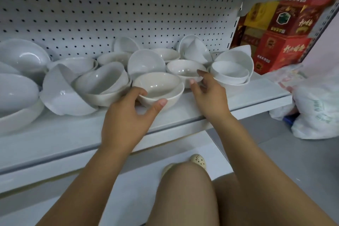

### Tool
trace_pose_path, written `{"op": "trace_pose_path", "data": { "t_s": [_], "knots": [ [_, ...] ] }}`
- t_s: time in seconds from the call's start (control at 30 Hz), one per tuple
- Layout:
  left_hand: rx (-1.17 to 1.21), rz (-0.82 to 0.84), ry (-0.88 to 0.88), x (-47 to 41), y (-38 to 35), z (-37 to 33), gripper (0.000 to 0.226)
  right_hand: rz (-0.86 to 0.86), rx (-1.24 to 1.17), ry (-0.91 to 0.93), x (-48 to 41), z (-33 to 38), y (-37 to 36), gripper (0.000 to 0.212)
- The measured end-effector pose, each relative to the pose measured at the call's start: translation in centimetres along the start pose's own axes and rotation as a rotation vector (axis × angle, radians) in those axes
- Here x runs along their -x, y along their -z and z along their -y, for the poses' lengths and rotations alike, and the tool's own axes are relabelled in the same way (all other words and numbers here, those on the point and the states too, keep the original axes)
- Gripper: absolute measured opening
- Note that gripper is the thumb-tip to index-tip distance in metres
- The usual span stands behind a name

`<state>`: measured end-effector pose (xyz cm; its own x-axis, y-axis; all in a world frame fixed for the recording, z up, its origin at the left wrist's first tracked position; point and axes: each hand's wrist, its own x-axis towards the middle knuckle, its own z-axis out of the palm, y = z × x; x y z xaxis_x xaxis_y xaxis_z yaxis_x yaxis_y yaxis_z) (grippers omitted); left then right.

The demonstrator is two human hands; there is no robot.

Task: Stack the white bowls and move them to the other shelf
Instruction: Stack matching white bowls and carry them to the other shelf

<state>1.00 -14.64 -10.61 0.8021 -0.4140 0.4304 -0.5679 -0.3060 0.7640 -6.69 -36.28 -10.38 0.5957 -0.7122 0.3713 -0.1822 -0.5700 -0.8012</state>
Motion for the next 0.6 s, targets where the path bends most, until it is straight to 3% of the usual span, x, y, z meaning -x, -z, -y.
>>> {"op": "trace_pose_path", "data": {
  "t_s": [0.3,0.6],
  "knots": [
    [0.106,-0.027,0.095,-0.1,-0.1,-0.1,0.064,-0.133,-0.156,-0.055,-1.6,-0.3,-1.5,0.02],
    [0.227,-0.044,0.156,-0.1,-0.2,0.1,0.065,-0.272,-0.471,-0.118,-2.2,1.3,-2.4,0.011]
  ]
}}
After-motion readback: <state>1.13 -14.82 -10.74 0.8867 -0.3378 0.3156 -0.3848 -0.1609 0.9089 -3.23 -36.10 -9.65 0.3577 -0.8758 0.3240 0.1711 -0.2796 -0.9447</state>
